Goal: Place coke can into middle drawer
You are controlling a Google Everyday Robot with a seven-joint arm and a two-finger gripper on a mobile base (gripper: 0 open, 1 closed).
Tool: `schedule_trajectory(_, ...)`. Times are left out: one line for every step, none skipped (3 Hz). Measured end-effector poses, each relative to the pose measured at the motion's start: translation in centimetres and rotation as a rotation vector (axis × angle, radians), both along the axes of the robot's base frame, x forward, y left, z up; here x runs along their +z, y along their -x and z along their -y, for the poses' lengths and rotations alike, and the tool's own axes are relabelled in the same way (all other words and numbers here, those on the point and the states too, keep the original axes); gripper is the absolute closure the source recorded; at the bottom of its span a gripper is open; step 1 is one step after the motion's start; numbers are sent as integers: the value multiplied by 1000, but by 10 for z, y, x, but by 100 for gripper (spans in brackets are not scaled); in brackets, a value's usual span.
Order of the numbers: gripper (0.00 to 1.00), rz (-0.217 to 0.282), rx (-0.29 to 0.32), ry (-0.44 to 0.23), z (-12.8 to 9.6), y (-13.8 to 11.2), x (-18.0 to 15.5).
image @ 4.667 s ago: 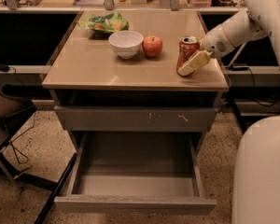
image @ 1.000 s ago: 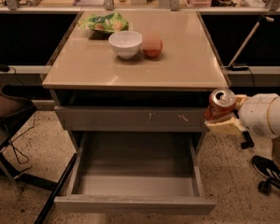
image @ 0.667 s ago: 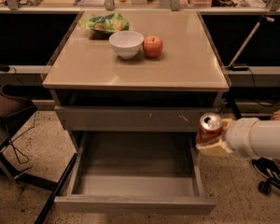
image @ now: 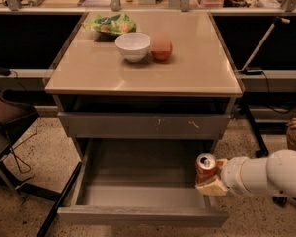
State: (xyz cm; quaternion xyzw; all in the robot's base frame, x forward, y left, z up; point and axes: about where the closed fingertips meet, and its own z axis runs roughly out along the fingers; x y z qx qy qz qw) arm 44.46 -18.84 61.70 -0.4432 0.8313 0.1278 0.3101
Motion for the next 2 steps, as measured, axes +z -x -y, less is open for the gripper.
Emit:
schedule_trajectory(100, 0, 0, 0, 0, 0, 0)
schedule_trajectory(100, -38, 35, -31, -14, -4, -43)
